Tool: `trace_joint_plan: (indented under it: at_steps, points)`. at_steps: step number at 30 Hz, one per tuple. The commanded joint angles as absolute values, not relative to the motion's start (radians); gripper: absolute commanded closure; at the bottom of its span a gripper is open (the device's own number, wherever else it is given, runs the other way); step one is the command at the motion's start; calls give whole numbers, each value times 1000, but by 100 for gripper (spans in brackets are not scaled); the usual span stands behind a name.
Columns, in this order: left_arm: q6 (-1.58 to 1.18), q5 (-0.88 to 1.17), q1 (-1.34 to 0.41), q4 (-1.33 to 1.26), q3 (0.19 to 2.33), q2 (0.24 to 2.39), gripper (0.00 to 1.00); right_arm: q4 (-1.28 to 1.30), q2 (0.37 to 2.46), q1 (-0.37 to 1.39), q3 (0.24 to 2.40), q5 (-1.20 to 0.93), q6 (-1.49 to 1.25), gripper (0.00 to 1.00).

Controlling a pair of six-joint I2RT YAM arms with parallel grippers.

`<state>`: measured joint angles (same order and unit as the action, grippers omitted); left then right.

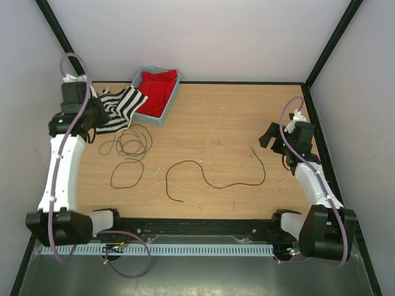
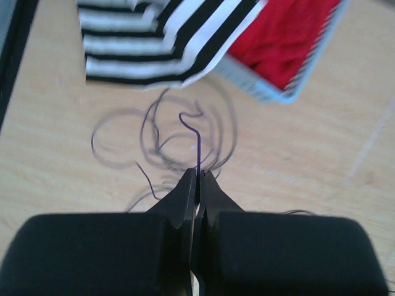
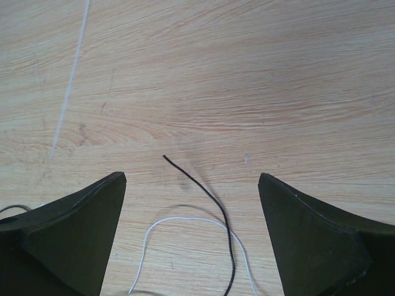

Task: Zip-tie the wires
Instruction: Pick up the cable at the center of the board, then straighten the cable at the center of the board.

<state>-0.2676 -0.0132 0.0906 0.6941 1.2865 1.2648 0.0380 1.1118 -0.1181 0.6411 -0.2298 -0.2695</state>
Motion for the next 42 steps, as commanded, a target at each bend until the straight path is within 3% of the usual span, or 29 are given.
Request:
trace_joint_plan:
  at_steps: [1, 7, 12, 23, 35, 42]
  points:
    - [-224, 126, 103, 710, 1425, 1187, 100, 1, 1094, -121, 651, -343, -304, 0]
    - [-275, 406, 103, 711, 1625, 1203, 100, -98, 1045, -119, 677, -566, -439, 1]
    - [-356, 583, 103, 710, 1822, 1274, 100, -125, 983, -115, 690, -604, -468, 1]
    - [-537, 731, 102, 708, 2386, 1508, 100, -209, 948, -112, 679, -664, -538, 0]
    - [-659, 826, -24, 668, 2481, 1579, 100, -461, 888, -78, 618, -711, -694, 1]
    - [-658, 864, -147, 660, 2373, 1532, 100, -512, 864, 108, 620, -617, -526, 1]
